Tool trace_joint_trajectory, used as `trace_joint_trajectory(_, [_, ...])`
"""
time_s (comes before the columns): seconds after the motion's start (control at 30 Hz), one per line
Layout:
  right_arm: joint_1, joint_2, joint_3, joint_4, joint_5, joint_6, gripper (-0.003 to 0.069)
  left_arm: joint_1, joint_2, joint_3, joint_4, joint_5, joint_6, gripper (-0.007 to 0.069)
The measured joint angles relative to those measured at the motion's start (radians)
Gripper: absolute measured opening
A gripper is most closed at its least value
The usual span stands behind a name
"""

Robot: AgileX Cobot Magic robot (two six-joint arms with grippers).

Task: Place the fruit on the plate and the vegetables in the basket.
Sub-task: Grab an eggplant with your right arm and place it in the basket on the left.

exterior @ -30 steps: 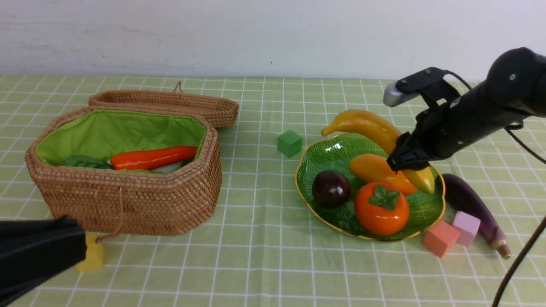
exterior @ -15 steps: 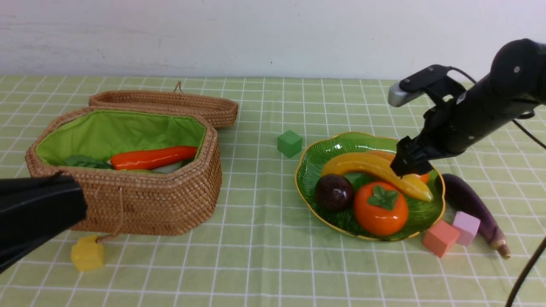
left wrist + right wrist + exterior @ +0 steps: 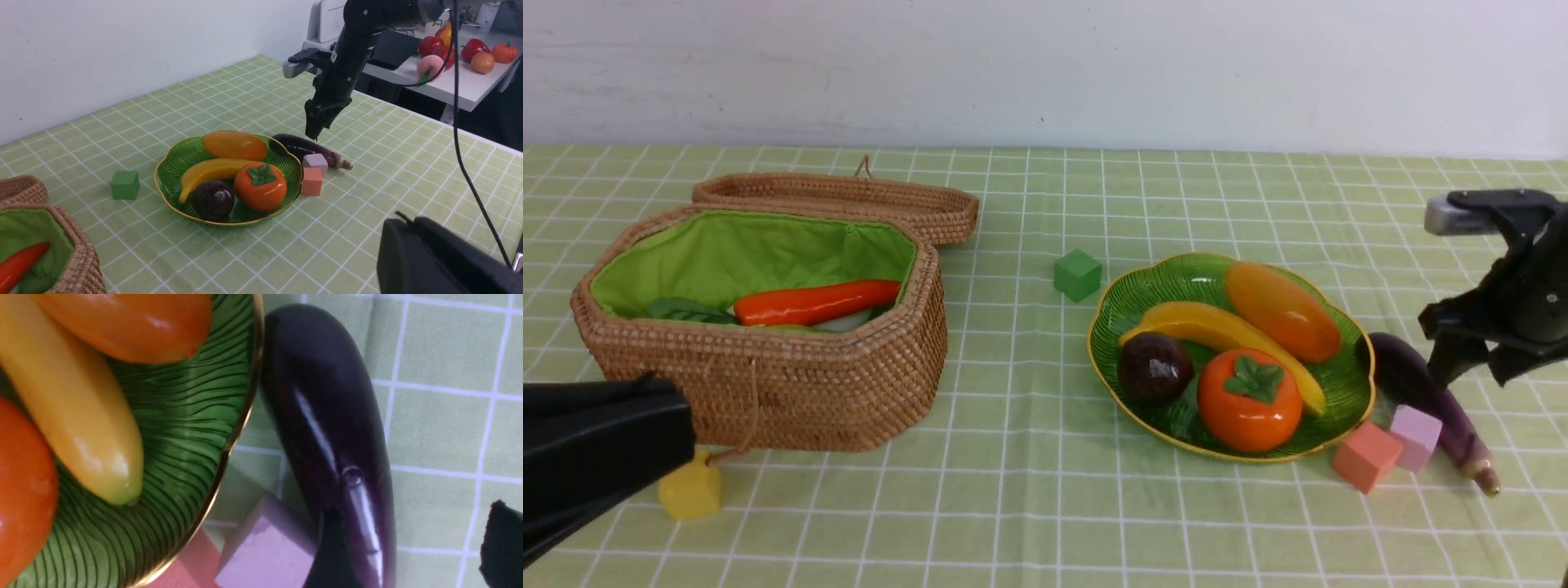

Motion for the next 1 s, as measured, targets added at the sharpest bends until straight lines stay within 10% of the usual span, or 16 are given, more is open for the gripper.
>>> trace_joint_trajectory(1.0, [0.000,0.149,-0.008,0.008,-0.155,0.000,0.0372,0.000,0.000,0.000,0.030,0.090,0.000,0.0015])
